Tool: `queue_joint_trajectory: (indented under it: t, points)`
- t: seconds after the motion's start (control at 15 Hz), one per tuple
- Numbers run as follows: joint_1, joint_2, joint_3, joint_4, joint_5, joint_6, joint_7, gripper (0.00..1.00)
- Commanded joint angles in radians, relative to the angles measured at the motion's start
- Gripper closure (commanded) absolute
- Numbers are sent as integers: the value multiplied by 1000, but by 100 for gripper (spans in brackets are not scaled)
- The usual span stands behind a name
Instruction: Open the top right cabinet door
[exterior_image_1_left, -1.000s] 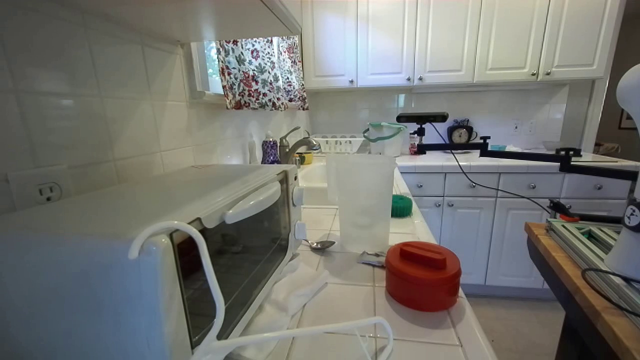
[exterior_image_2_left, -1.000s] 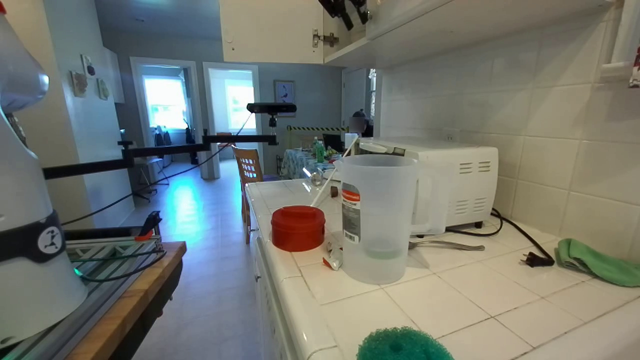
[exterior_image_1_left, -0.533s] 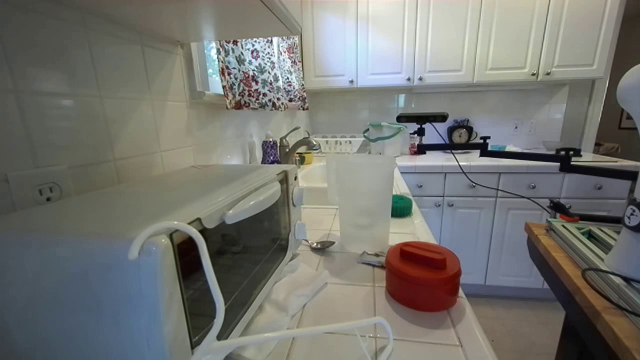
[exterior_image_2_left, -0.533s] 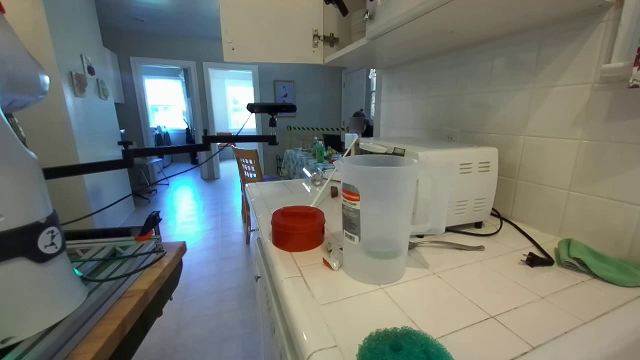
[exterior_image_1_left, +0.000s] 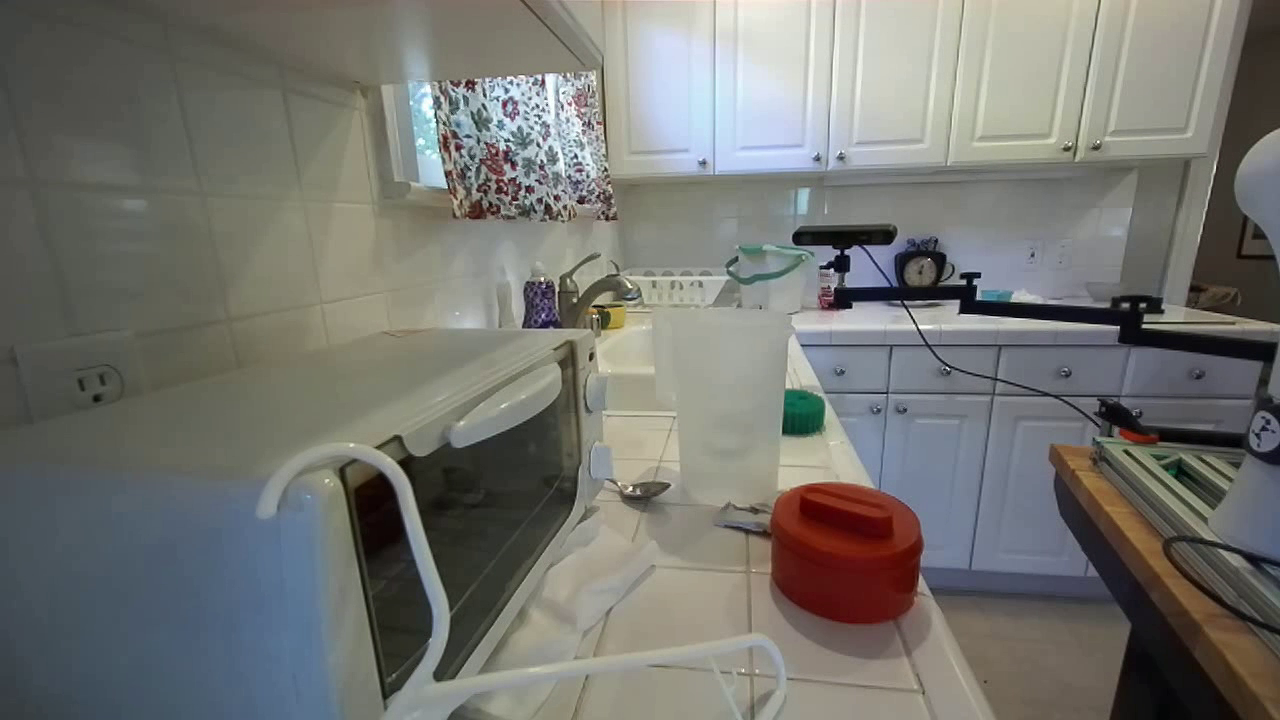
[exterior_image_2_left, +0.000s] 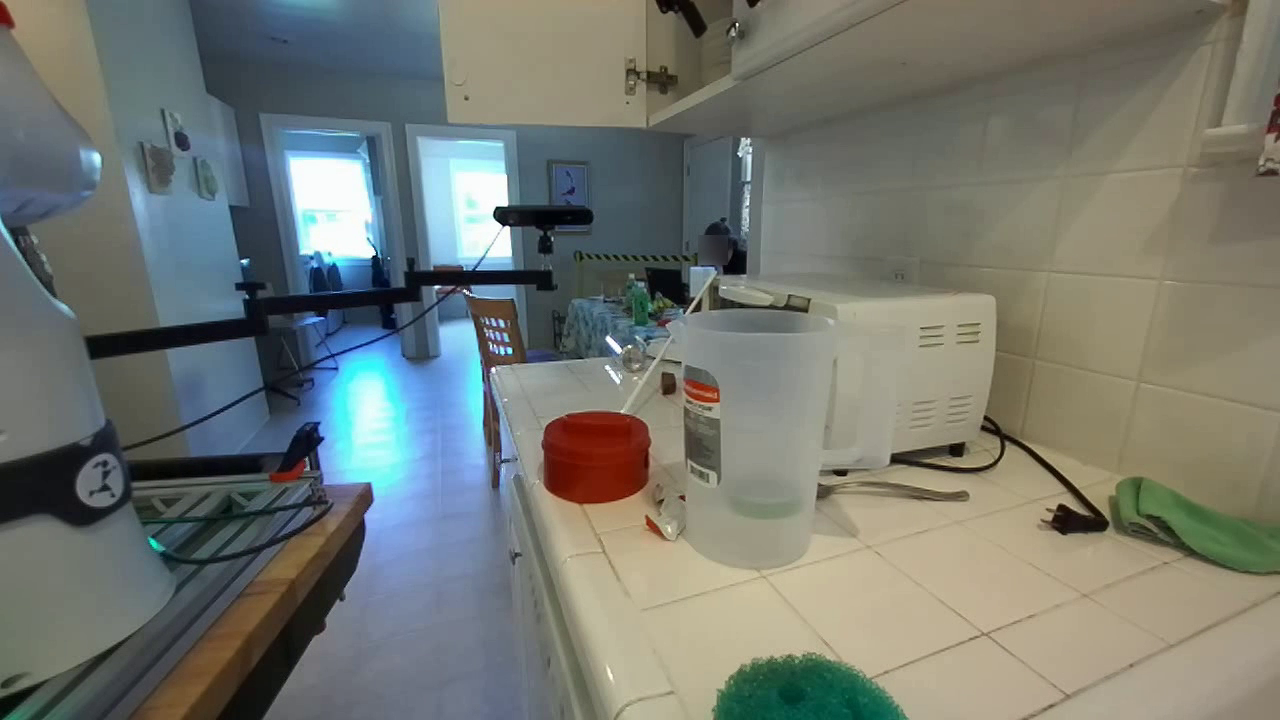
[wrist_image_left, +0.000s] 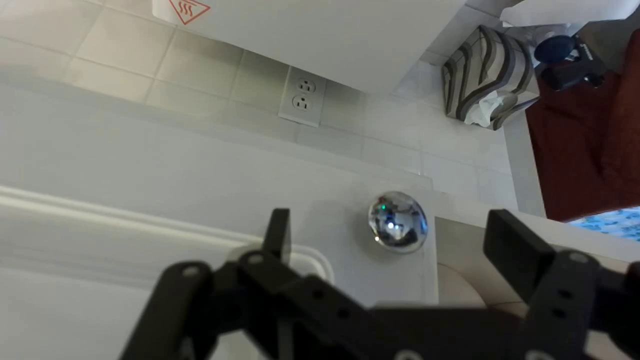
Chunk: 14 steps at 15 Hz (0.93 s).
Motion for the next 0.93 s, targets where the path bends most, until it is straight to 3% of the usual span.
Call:
queue_joint_trajectory:
  t: [0.0,0.13,0.2,0.27,0.47,0.87]
  points:
    - [-12,23,10,30,-28,-8,35,0]
    - [-14,27,10,31,-30,-7,36,0]
    - [-14,29,9,32,-30,-6,36,5]
    - [-16,31,9,33,-32,-3,36,26]
    - [-19,45,8,38,-41,13,30,36]
    - [-19,52,19,44,-46,14,30,83]
